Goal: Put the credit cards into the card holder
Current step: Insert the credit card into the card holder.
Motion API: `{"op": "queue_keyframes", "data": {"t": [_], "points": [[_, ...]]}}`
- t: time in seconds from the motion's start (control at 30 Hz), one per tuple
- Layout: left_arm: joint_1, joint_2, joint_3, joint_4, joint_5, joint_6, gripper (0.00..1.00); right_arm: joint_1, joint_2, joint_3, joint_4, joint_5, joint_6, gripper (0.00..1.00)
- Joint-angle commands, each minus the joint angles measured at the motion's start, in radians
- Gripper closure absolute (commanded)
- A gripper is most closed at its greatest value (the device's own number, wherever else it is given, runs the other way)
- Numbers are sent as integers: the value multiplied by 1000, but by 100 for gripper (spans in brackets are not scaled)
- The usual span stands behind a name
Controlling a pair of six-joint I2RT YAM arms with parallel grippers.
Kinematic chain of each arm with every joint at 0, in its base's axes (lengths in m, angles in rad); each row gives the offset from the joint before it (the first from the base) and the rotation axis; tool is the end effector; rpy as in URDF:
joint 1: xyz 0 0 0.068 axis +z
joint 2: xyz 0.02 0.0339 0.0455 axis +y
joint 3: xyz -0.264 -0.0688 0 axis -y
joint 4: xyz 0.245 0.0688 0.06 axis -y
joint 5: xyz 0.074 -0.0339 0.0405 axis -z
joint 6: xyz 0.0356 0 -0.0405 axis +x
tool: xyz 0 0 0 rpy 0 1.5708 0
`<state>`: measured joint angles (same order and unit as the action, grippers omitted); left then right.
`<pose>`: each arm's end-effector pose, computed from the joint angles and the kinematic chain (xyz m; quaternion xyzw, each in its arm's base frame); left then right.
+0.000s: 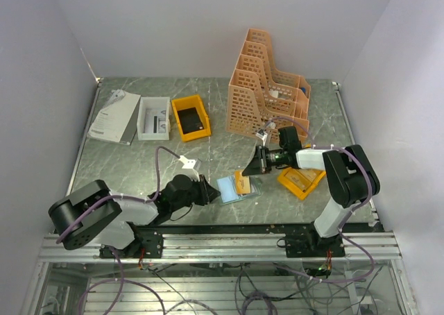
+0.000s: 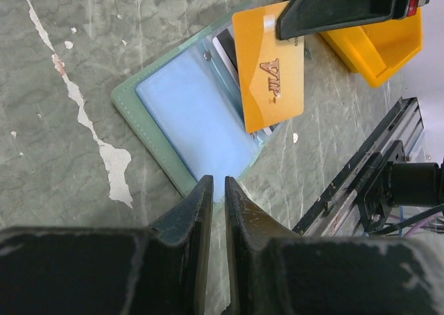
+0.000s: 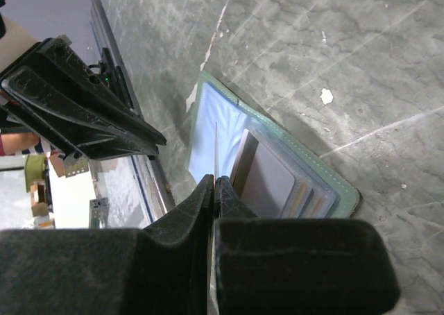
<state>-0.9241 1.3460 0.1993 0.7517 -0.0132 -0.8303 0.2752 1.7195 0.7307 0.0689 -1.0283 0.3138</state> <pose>0.1316 -0.1735 0.1301 0.0354 0.8313 -0.4230 0.3588 0.2803 0.1108 0.1294 -0.1413 0.8279 0.5267 0.1312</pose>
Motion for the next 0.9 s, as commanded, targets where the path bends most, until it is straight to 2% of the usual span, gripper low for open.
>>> {"op": "queue_keyframes", "data": {"t": [0.0,0.2,0.6,0.87], "points": [[-10,39,46,63,10,16,76,3,33,15,39,0,26,100],[-23,102,79,66,-2,19,76,5,49,7,59,9,58,100],[-32,127,108,-101,-90,24,79,31,76,1,74,9,93,100],[-32,153,104,-101,-90,18,80,42,78,-2,72,33,109,100]]}}
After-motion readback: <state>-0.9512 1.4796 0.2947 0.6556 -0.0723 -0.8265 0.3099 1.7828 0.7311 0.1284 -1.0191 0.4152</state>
